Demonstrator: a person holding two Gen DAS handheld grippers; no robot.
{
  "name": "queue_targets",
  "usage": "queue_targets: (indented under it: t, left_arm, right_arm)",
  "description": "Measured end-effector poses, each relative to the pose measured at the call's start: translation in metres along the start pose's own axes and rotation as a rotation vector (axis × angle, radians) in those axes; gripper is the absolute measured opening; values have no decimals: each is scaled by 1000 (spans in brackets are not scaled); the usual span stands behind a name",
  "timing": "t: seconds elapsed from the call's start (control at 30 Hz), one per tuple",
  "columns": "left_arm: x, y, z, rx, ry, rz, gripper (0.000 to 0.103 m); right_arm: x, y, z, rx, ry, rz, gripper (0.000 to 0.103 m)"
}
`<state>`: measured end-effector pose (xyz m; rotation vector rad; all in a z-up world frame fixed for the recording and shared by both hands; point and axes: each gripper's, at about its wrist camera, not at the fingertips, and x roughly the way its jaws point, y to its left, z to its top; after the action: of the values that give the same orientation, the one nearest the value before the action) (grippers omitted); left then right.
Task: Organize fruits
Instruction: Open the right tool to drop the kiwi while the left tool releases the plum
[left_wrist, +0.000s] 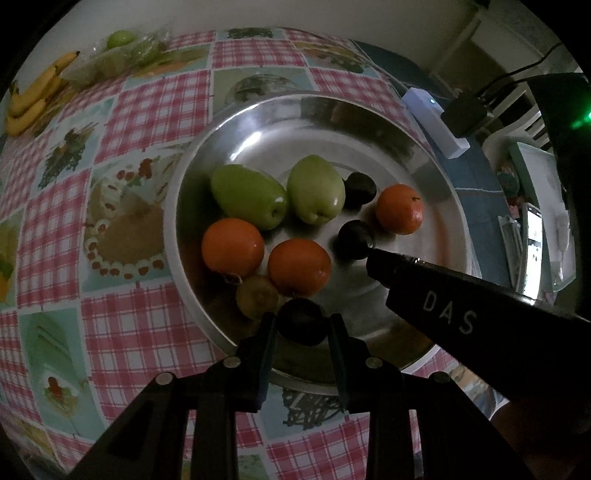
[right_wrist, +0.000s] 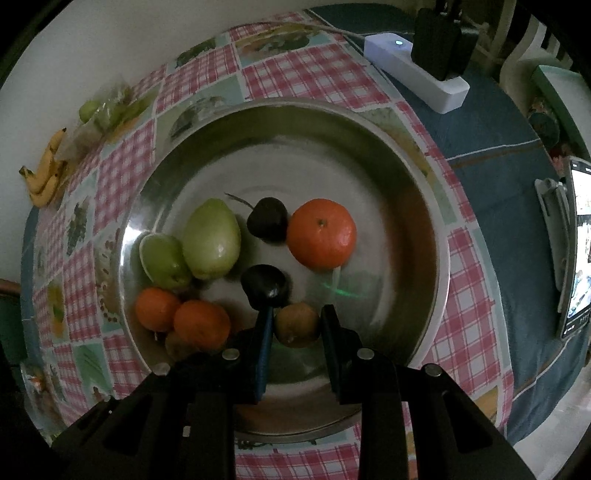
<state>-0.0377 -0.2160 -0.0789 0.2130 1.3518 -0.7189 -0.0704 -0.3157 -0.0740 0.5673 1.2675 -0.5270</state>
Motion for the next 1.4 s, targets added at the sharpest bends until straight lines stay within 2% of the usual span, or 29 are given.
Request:
queue_targets:
  t: [0.37, 0.6, 0.7, 0.73, 0.77, 1.07, 1.3, 1.4]
  left_arm:
    - [0, 1, 0, -5, 3, -5, 31]
    - [-3, 2, 0, -18, 5, -25, 33]
    - [-5, 4, 0, -25, 0, -37, 41]
    - [-7, 4, 0, -28, -2, -46, 48]
    - [-9, 5, 0, -28, -5, -55, 52]
    - [-31, 17, -1, -42, -51, -62, 54]
    - [-46, 49, 0, -109, -96, 41, 63]
    - [-52, 69, 0, -150, -118, 108, 69]
  right_arm:
    - [2, -2, -3, -6, 17, -4, 28]
    - [-7, -4, -3, 4, -15, 8, 28]
    - [-13, -3, -2, 16, -41, 19, 28]
    - [-14, -3, -1, 19, -48, 20, 28]
    - [-15, -3, 1, 23, -54, 21, 28]
    - [-26, -8, 3, 59, -105, 31, 28]
    - [-30, -9, 3, 73, -114, 32, 28]
    - [-29, -5, 1, 62, -110, 33, 28]
